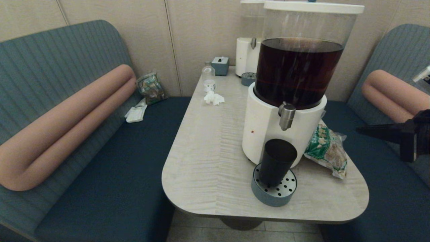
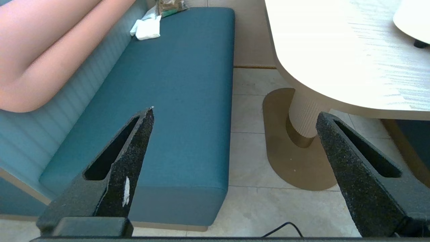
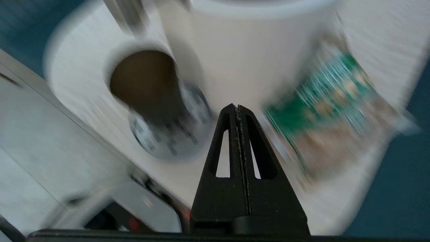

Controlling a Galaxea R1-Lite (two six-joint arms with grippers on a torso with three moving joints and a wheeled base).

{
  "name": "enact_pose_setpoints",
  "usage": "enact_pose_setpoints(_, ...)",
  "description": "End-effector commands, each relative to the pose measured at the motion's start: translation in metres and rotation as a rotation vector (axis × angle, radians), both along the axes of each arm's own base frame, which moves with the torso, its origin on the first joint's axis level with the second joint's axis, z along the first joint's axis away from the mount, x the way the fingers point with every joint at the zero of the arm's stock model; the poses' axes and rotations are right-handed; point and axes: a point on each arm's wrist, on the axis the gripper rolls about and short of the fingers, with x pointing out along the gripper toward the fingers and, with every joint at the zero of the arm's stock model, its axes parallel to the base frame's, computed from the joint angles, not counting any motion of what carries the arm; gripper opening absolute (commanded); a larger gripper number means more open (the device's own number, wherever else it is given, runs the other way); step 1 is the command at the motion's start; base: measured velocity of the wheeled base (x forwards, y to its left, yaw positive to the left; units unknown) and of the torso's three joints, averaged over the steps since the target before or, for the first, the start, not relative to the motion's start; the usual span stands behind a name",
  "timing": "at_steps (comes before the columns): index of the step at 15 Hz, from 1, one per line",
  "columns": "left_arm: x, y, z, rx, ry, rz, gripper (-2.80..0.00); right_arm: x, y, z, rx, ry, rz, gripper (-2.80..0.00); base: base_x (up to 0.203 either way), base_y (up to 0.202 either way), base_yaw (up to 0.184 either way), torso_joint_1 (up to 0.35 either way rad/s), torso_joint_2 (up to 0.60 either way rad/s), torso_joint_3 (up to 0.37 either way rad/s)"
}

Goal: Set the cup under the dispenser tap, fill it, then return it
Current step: Turn on the faucet

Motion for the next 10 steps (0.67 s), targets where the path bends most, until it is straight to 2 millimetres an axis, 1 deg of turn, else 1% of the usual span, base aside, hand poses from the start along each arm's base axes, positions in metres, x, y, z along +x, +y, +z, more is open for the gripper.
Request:
enact_pose_setpoints(1, 0.0, 0.0, 0.0, 0.0, 0.001, 0.001, 0.0, 0.015, 0.014, 0.001, 0.045, 0.006, 0.046, -2.8, 0.0, 0.0, 0.0, 0.0, 0.0, 0.0)
enact_pose_setpoints(3, 0.0, 0.0, 0.0, -0.001, 0.001, 0.001, 0.0, 0.017, 0.018, 0.011, 0.123, 0.016, 0.055, -2.8, 0.0, 0.0, 0.0, 0.0, 0.0, 0.0)
enact_pose_setpoints(4, 0.0, 0.0, 0.0, 0.0, 0.001, 0.001, 0.0, 0.021, 0.019, 0.016, 0.196, 0.043, 0.071, -2.8, 0.0, 0.0, 0.0, 0.0, 0.0, 0.0)
enact_pose_setpoints(6, 0.0, 0.0, 0.0, 0.0, 0.001, 0.001, 0.0, 0.031, 0.023, 0.016, 0.297, 0.095, 0.114, -2.8, 0.0, 0.0, 0.0, 0.0, 0.0, 0.0)
enact_pose_setpoints(10, 0.0, 0.0, 0.0, -0.002, 0.001, 0.001, 0.0, 0.048, 0.032, 0.015, 0.335, 0.093, 0.149, -2.8, 0.0, 0.0, 0.0, 0.0, 0.0, 0.0)
